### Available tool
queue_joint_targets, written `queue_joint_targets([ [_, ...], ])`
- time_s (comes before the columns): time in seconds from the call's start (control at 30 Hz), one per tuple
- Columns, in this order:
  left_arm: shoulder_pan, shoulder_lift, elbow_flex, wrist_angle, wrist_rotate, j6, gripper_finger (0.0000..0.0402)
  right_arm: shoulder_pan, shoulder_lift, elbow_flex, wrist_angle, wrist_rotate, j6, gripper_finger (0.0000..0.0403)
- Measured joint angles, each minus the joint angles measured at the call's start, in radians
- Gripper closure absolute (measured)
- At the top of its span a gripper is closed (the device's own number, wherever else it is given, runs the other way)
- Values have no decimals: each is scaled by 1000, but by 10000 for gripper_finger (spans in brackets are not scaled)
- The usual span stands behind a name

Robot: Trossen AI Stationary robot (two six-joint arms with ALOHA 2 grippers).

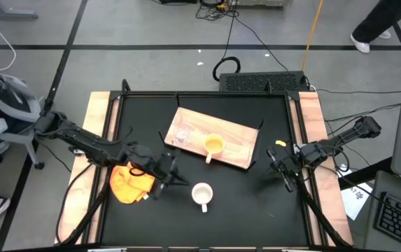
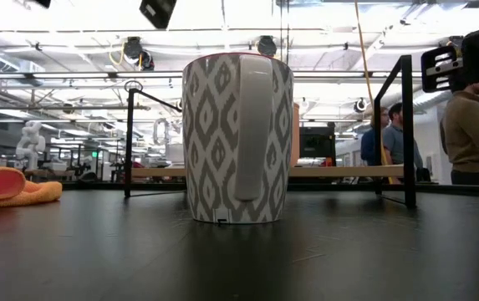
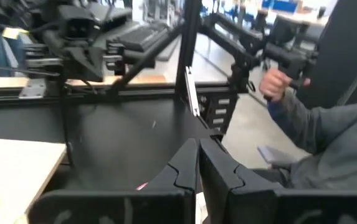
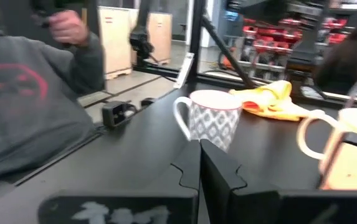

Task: Stack small to large cups/mugs on shelf
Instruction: Put the gray patterned mug on the shelf

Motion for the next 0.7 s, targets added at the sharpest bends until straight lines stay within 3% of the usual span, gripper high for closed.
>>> queue_joint_targets([
  [0.33,-4,138,216,-130,11,47,385,0,5,0,-15,39,10,403],
  [0.7,-4,199,284,-168,62,52,385,0,5,0,-15,39,10,403],
])
